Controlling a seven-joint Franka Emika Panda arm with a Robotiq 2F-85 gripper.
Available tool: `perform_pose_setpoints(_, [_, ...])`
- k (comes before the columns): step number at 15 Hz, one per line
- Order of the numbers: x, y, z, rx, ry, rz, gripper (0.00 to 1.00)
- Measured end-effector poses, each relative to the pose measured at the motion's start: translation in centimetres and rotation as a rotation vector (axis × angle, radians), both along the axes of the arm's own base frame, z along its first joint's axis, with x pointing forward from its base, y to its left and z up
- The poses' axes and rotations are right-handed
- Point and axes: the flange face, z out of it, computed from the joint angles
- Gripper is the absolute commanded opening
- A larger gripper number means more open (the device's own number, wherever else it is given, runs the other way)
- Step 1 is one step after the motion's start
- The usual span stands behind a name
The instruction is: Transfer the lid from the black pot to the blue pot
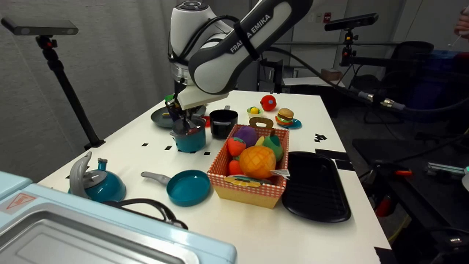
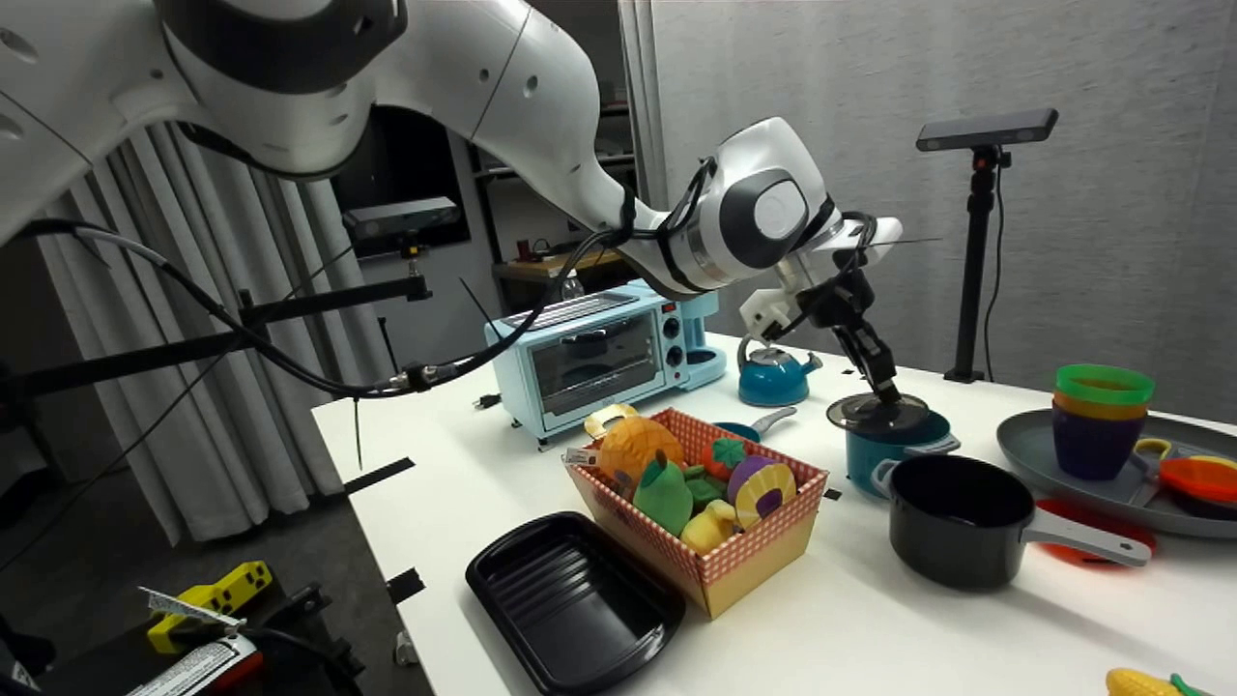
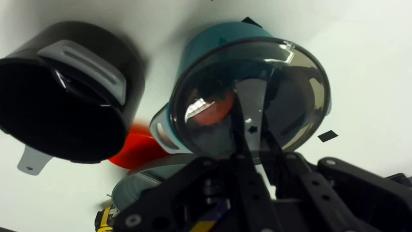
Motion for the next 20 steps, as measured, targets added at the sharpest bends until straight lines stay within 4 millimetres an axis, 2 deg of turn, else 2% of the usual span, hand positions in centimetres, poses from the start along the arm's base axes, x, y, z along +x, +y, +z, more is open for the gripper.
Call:
perform_pose_setpoints(6, [1.4,1.0,-1.2,0.0,-0.019,-0.019,0.04])
perform_pose_setpoints(11, [2.5,1.3,-0.9,0.003,-0.007,-0.051,0.04])
perform_pose_setpoints(14, [2.9,0.5,-0.6,0.001,0.001,-0.075,0.04])
perform_pose_setpoints(20, [2.7,-2.4,-1.0,-0.003,0.017,-0.121,0.04])
